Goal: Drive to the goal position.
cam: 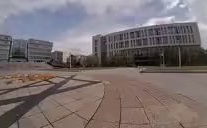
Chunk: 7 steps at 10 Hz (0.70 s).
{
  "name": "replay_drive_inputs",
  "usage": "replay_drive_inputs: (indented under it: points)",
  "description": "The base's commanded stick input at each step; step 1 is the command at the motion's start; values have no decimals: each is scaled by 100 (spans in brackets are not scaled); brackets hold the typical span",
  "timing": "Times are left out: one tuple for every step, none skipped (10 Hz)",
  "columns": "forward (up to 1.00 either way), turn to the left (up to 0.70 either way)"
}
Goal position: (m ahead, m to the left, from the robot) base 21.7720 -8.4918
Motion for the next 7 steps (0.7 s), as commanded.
replay_drive_inputs:
  points:
    - [70, 0]
    - [70, 0]
    - [70, 0]
    - [70, 0]
    - [70, 0]
    - [70, 0]
    - [70, 0]
